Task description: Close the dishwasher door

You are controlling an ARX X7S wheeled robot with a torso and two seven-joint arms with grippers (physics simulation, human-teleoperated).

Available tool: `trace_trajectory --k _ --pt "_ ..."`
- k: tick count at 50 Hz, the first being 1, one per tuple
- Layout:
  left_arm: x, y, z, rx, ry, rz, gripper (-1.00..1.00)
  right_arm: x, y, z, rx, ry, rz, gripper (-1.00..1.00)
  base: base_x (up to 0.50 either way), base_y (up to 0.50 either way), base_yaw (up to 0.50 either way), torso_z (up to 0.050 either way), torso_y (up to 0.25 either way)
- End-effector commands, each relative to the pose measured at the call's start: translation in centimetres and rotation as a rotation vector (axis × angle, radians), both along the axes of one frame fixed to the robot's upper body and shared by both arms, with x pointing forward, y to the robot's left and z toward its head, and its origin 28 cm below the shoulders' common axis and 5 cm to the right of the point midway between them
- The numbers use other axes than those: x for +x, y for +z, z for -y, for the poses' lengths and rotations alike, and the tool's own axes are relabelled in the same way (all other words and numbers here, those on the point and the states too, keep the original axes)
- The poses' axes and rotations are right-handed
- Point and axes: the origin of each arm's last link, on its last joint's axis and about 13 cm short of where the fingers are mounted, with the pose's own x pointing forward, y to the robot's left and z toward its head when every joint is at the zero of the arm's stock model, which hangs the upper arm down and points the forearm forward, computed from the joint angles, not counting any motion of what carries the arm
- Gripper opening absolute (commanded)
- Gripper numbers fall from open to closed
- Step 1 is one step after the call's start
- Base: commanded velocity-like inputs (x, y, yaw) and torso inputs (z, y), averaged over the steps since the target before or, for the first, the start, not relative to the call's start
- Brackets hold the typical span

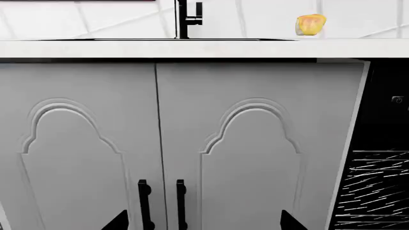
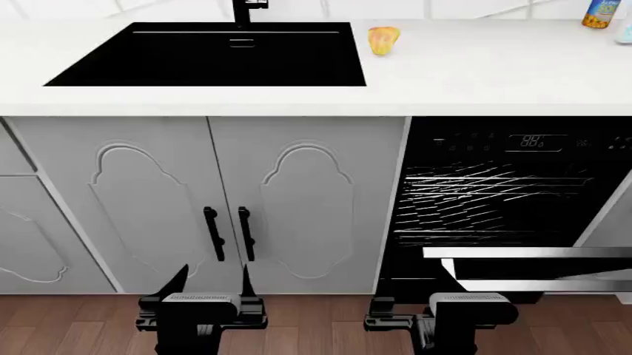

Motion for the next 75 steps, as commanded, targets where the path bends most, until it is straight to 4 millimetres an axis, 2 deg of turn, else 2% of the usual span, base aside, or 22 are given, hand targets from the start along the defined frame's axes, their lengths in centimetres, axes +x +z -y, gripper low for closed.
trace_trajectory --k 1,13,18,35,75 --pt "0.1 0.2 0.0 -0.003 0.008 0.005 1.0 0.0 -0.2 0.0 -0.006 -0.003 -0.001 1.0 0.0 0.0 0.0 0.0 0.0" --pt "0.0 -0.3 0.1 -0.026 0.044 0.026 1.0 -0.3 -0.6 -0.2 -0.031 0.0 0.036 1.0 0.0 0.0 0.0 -0.002 -0.006" --pt "0.1 -0.5 0.1 0.047 0.061 0.041 1.0 -0.2 -0.5 -0.3 -0.039 -0.003 0.046 1.0 0.0 0.0 0.0 -0.05 -0.02" --pt "-0.2 -0.8 0.1 0.07 0.055 0.048 1.0 -0.5 -0.4 -0.2 -0.054 -0.01 0.052 1.0 0.0 0.0 0.0 -0.05 0.0" --pt "-0.9 -1.1 0.1 0.008 0.046 0.038 1.0 -1.1 -0.8 -0.1 -0.092 -0.025 0.04 1.0 0.0 0.0 0.0 -0.05 0.0"
